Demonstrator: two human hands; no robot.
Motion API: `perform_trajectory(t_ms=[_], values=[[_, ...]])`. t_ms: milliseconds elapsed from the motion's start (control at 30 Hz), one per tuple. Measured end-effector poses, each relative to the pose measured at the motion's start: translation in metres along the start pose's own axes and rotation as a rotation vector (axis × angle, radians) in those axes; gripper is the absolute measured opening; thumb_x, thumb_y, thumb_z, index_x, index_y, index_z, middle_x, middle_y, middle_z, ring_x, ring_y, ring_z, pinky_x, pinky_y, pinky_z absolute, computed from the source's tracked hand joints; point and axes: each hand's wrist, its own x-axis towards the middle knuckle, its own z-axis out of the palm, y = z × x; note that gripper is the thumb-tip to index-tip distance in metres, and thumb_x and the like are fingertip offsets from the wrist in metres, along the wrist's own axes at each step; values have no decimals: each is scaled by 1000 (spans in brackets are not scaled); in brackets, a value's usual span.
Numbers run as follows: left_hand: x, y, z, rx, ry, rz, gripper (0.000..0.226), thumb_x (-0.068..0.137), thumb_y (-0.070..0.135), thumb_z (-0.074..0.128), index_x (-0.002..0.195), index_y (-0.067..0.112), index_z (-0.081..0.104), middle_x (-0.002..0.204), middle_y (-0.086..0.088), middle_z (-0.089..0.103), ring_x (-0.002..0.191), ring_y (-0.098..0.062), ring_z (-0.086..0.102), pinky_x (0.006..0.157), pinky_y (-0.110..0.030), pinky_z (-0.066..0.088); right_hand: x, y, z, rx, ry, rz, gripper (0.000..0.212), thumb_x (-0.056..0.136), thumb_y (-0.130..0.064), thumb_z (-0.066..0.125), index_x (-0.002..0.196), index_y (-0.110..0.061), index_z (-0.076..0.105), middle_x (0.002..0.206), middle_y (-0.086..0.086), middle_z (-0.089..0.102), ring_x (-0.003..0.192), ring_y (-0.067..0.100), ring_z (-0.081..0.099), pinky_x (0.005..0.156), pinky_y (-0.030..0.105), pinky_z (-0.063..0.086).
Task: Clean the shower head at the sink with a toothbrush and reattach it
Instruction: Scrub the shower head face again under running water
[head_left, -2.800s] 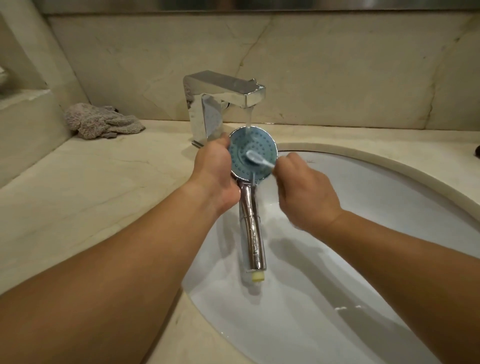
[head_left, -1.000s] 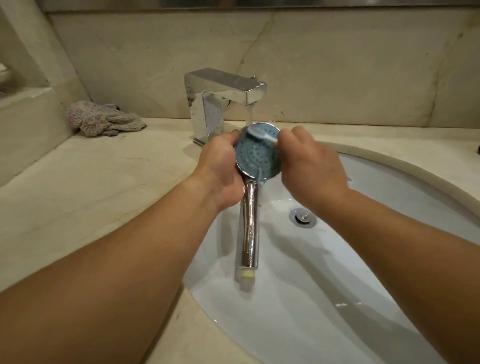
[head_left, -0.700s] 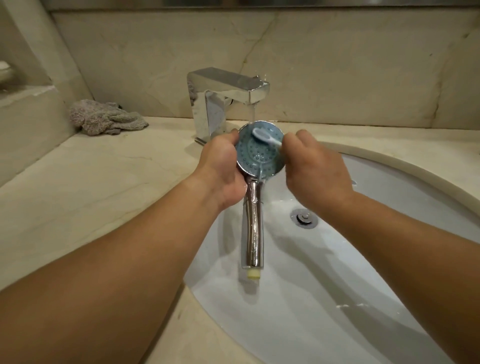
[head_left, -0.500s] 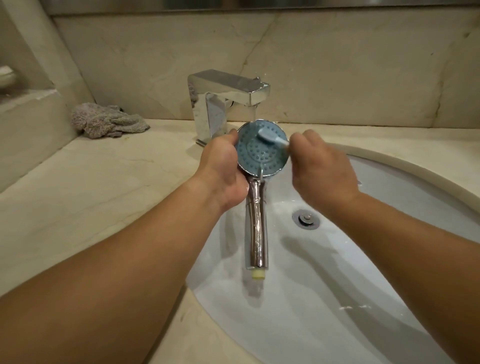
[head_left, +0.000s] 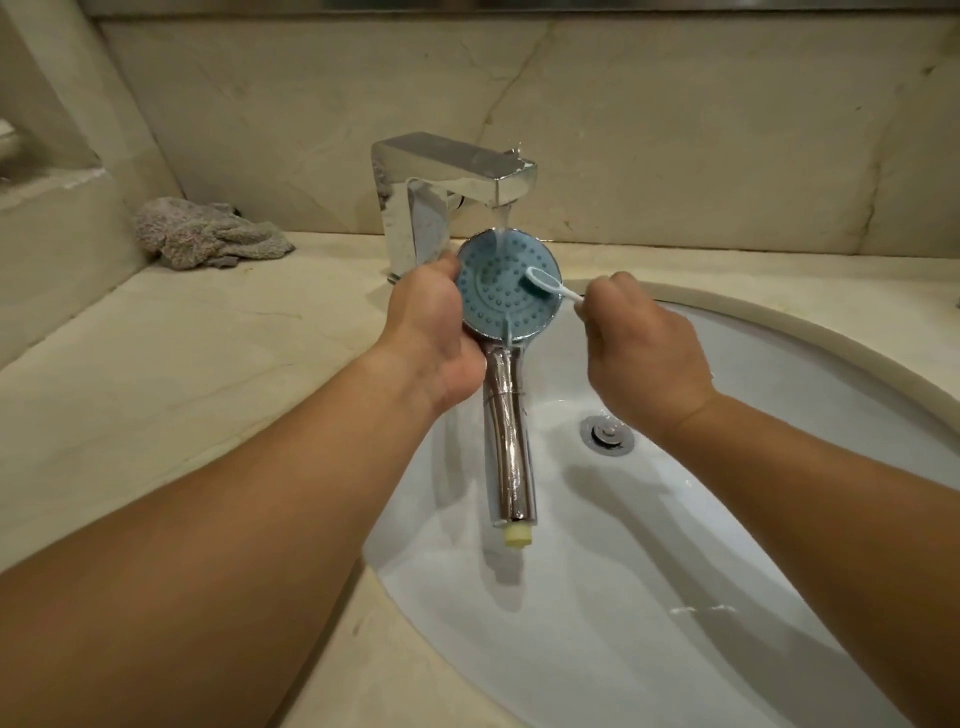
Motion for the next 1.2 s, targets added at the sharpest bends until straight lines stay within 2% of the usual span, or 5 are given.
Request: perform_trajectory(t_ms=[567, 667, 800, 900, 1200], values=[[-6, 3, 3, -27, 41, 12, 43, 110, 33, 32, 135, 13, 60, 125, -16, 70, 112, -35, 69, 89, -52, 60, -13, 2, 5, -27, -80, -146, 14, 89, -4, 52, 84, -12, 41, 75, 8, 45, 48, 21, 25, 45, 26, 23], [-7, 3, 3, -37, 45, 17, 42, 109, 32, 33, 137, 13, 59, 126, -16, 70, 113, -35, 70, 92, -53, 59, -6, 5, 1, 55, -45, 97, 12, 94, -5, 52, 84, -8, 46, 75, 2, 38, 47, 24, 30, 46, 27, 21], [-10, 3, 4, -24, 63, 26, 42, 109, 32, 32, 134, 14, 62, 125, -14, 71, 112, -33, 69, 85, -48, 61, -14, 0, 5, -5, -97, -126, 13, 90, -3, 55, 84, -9, 45, 76, 11, 46, 46, 24, 30, 39, 31, 31], [-13, 4, 6, -33, 61, 22, 43, 110, 33, 31, 132, 12, 62, 125, -15, 71, 113, -33, 69, 88, -50, 60, -8, 1, 2, 66, -51, 71, 13, 95, -9, 50, 84, -8, 45, 74, 4, 38, 44, 27, 34, 41, 30, 28], [-12, 2, 8, 8, 24, 81, 46, 112, 37, 33, 131, 9, 62, 120, -15, 75, 108, -32, 74, 94, -51, 60, 9, -10, -16, 128, -189, 80, 12, 101, -26, 41, 101, -17, 49, 78, -3, 50, 65, 25, 48, 55, 34, 40]])
